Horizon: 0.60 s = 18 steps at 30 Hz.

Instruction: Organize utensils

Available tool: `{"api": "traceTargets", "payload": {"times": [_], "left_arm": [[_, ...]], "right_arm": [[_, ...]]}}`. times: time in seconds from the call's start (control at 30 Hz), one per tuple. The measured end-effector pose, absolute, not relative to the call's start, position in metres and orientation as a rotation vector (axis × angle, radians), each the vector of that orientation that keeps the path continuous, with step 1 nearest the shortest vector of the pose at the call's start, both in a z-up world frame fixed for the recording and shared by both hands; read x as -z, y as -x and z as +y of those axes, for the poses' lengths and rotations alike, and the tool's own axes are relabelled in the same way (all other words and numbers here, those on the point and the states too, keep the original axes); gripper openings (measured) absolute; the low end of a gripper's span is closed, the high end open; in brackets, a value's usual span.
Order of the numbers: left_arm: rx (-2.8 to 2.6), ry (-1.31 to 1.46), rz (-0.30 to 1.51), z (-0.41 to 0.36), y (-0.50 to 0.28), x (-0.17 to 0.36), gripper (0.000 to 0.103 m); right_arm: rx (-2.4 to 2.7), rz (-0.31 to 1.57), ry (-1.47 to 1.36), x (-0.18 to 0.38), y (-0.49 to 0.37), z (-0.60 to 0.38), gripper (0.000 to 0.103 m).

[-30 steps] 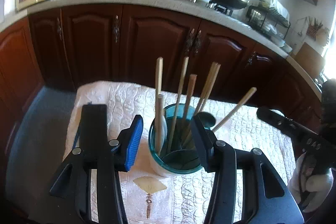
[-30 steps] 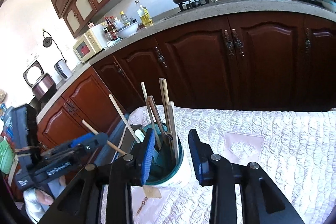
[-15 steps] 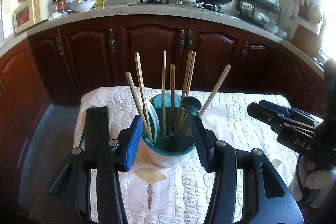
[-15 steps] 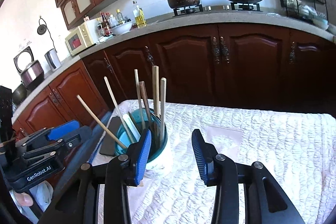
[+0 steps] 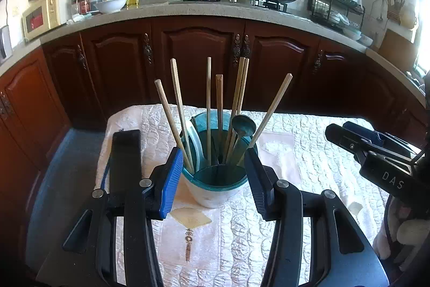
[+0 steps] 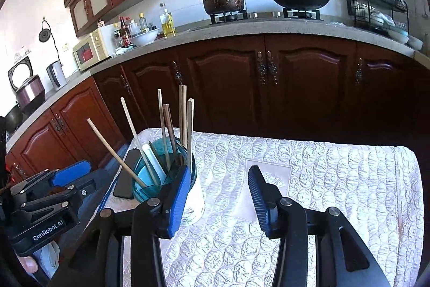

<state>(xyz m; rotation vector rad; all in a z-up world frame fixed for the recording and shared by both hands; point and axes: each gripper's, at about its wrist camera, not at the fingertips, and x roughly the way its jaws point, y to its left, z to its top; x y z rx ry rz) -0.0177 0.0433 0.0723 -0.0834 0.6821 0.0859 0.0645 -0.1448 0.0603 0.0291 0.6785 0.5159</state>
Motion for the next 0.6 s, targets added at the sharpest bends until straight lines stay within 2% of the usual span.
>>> {"api": "traceTargets", "payload": {"times": [0.6], "left_arm": [[-0.103,0.063,0.672,0.0336,0.0196,-0.0726,0.047]], "right_arm": [[-0.495,0.685,-0.009,-0.0635,-0.0591,-0.1418,0.044]]}}
